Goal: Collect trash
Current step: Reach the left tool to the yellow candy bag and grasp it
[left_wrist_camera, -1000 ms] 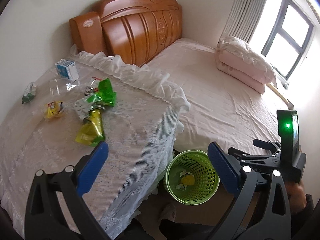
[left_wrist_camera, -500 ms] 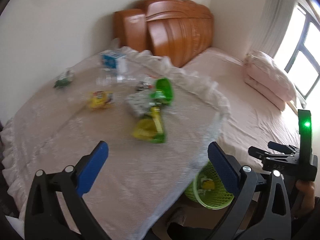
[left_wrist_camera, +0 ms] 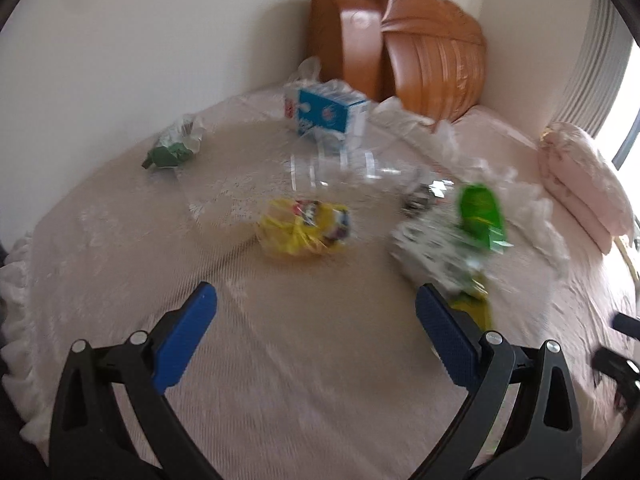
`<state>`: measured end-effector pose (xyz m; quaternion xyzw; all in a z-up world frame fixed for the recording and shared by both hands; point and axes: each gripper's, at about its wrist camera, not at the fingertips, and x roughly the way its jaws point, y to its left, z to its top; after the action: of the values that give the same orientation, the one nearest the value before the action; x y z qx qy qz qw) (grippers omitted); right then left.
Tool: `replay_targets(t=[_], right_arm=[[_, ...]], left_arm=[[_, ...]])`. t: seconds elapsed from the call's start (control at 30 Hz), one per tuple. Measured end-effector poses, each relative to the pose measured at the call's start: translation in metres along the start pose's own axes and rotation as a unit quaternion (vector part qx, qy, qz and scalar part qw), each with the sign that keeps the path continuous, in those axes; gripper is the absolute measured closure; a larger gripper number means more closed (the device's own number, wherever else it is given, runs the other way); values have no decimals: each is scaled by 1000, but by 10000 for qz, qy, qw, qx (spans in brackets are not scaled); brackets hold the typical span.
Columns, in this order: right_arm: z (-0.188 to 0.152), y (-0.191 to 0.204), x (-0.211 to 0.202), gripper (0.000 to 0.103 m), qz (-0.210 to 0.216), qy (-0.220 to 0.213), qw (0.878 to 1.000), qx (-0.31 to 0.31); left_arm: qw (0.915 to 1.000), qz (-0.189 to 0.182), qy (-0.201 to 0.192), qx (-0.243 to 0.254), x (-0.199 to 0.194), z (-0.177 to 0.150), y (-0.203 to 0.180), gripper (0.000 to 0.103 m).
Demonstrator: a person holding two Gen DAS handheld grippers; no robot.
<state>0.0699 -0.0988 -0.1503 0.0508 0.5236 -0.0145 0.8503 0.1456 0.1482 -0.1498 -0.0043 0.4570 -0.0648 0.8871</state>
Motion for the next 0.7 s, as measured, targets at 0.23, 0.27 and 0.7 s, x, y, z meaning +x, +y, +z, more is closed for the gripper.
replay_targets(t=[0.23, 0.27, 0.7], right_arm=[[10, 12, 8, 2, -108, 112, 9999, -63], [12, 13, 10, 2, -99, 125, 9999, -65], [57, 46, 22, 2, 195, -55, 9940, -1079]], left_arm=[[9998, 101, 131, 55, 63, 32, 1, 8], [9998, 102, 164, 54, 67, 33, 0, 8], [9997, 35, 235, -76, 87, 44, 1, 43]])
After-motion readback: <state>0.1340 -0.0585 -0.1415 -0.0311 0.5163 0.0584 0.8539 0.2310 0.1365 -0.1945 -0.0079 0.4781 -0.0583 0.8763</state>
